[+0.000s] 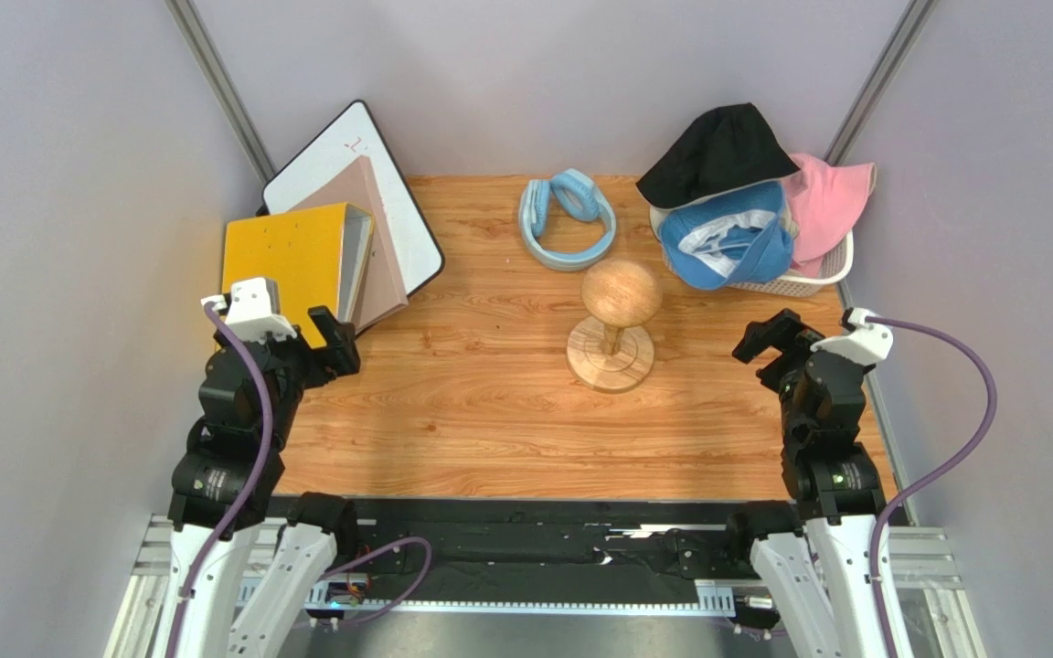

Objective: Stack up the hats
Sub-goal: Pick up the hat from the bin.

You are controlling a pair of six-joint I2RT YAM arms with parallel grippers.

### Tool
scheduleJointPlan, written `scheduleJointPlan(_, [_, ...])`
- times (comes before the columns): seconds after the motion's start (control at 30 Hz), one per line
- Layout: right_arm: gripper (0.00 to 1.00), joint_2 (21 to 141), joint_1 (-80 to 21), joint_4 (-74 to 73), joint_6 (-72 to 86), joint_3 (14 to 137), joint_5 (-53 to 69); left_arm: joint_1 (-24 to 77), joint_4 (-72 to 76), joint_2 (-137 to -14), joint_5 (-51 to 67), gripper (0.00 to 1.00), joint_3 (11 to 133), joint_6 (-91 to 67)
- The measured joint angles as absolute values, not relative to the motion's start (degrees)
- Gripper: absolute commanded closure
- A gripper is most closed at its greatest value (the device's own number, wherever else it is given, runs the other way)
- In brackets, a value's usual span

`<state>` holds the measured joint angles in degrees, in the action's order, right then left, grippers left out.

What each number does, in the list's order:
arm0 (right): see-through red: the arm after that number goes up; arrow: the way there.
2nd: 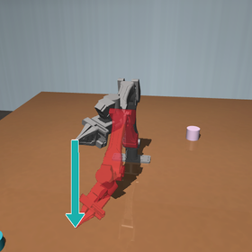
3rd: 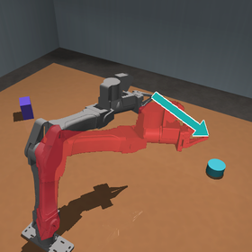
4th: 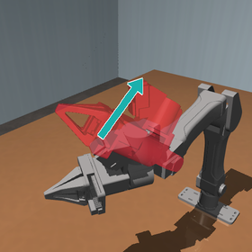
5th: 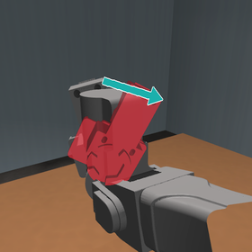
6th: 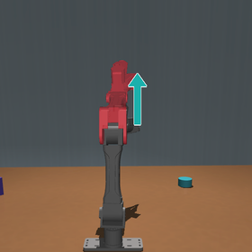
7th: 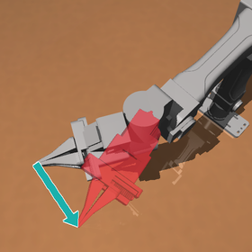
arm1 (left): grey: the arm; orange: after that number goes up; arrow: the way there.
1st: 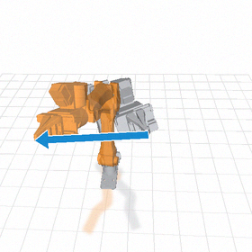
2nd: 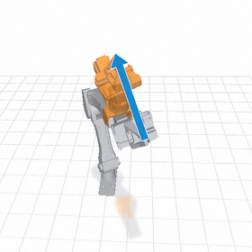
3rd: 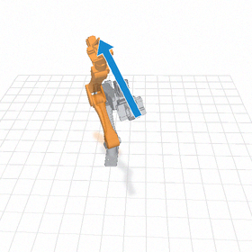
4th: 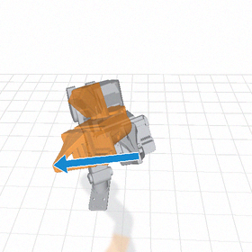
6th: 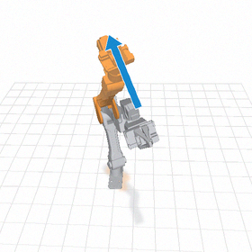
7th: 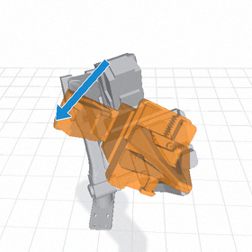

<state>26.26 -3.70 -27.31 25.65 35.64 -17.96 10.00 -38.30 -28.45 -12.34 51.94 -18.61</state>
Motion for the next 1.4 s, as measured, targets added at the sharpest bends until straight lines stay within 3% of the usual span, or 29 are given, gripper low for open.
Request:
scheduleJointPlan(0.5, [0.0, 26.0, -3.7, -27.3, 25.7, 35.6, -18.0, 10.0, -37.9, -28.0, -8.1, 0.05, 49.7, -18.7])
scheduleJointPlan(0.73, [0.05, 27.0, -3.7, -27.5, 25.9, 36.0, -18.0, 11.0, -36.8, -36.2, -2.2, 0.07, 55.8, -16.6])
scheduleJointPlan(1.0, [0.05, 39.5, -3.7, -28.9, 24.6, 45.7, -17.9, 16.7, -33.9, -43.3, -0.4, 0.06, 61.1, -14.4])
scheduleJointPlan(1.4, [0.08, 64.3, -14.0, -37.6, 22.2, 70.8, -20.8, 16.7, -35.4, -35.6, -3.3, 0.05, 54.7, -12.4])
